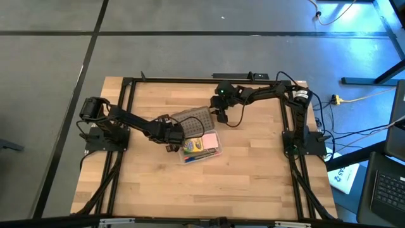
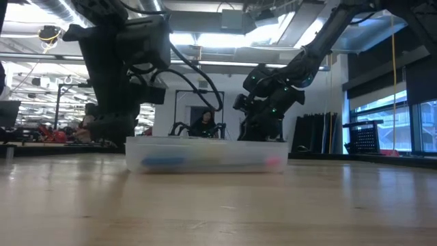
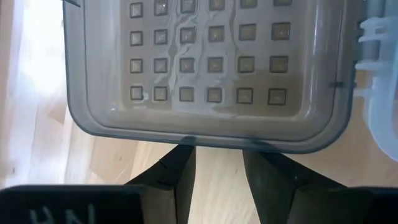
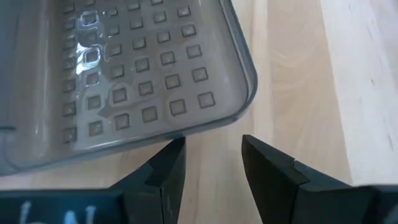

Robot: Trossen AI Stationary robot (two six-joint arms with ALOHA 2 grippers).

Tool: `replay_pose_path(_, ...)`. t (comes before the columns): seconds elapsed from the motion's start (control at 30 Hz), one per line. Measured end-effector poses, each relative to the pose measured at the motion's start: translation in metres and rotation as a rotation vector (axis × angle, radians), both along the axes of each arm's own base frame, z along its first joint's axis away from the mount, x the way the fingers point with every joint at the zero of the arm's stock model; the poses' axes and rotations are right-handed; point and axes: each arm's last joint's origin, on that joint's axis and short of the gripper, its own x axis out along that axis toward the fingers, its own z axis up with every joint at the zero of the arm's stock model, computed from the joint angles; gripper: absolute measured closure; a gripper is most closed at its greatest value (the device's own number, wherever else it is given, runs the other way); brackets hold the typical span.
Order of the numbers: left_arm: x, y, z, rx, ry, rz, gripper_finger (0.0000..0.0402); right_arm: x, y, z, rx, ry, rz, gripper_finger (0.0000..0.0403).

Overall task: Pack school essentials
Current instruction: Close the black supply box

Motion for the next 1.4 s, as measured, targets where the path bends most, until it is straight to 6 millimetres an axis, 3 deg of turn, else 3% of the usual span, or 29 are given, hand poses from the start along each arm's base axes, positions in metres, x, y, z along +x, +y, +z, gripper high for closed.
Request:
replay_pose_path(0.27, 0.002, 0.0, 0.0, -0.002, -0.018, -0.001, 0.0274, 0.0, 0.002, -0.011, 0.078, 0.042, -0.054, 0.0245)
replay_pose_path(0.83, 0.005, -0.002, 0.001, 0.025, -0.039, -0.045, 0.0274, 0.005, 0.009, -0.012, 0.023, 0.047, -0.013, 0.0245)
replay_pose_path(1.4, 0.003, -0.029, 0.004, 0.145, -0.069, -0.132, 0.0274, 0.005, 0.01, -0.009, -0.013, 0.037, 0.012, 0.0245)
